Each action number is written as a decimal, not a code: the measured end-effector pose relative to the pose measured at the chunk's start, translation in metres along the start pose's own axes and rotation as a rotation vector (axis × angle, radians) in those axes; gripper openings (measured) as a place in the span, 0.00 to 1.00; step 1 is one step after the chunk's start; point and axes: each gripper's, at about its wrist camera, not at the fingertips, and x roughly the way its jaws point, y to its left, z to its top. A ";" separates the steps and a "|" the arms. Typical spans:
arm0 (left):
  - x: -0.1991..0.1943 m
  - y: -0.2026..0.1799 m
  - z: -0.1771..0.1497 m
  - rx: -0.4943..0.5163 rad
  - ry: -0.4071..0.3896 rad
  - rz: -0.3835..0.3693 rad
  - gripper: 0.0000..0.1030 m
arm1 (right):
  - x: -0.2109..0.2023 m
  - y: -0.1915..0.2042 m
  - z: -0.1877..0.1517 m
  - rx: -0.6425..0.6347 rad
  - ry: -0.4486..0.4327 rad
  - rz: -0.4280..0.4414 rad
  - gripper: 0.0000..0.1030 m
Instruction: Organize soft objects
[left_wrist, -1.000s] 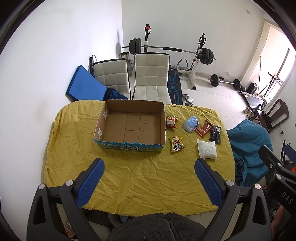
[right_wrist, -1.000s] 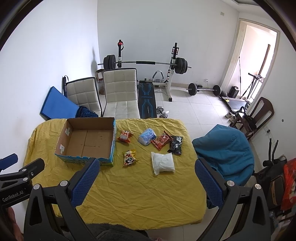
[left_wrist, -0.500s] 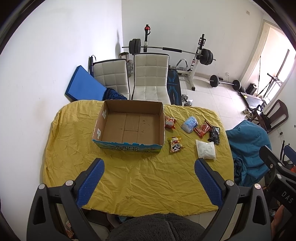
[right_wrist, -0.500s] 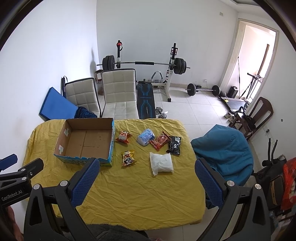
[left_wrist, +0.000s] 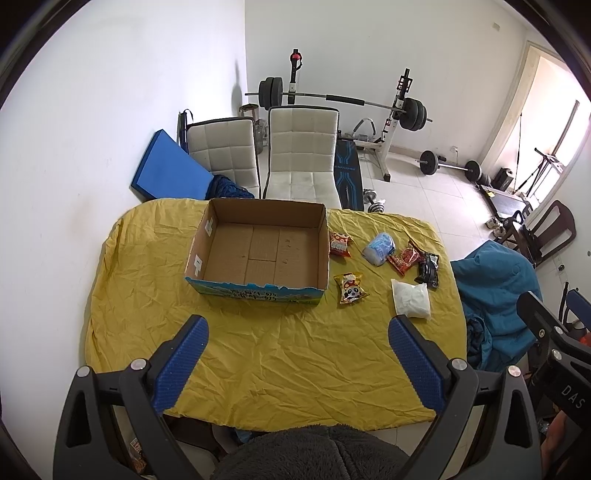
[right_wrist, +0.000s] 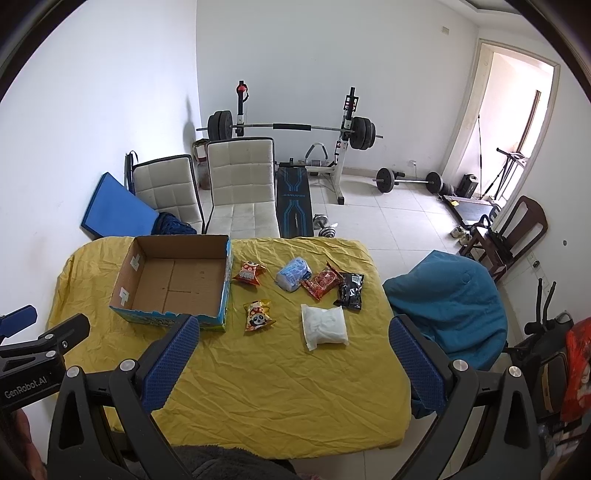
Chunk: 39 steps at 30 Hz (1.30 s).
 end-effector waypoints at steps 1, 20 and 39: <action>0.000 0.000 0.000 0.001 -0.001 0.001 0.97 | 0.000 0.000 -0.001 0.000 0.000 0.003 1.00; 0.000 0.002 0.002 0.000 -0.001 -0.001 0.97 | 0.001 0.002 0.001 0.005 0.001 0.012 1.00; 0.022 -0.008 0.013 0.017 0.005 0.005 0.97 | 0.059 -0.029 0.010 0.086 0.088 0.021 1.00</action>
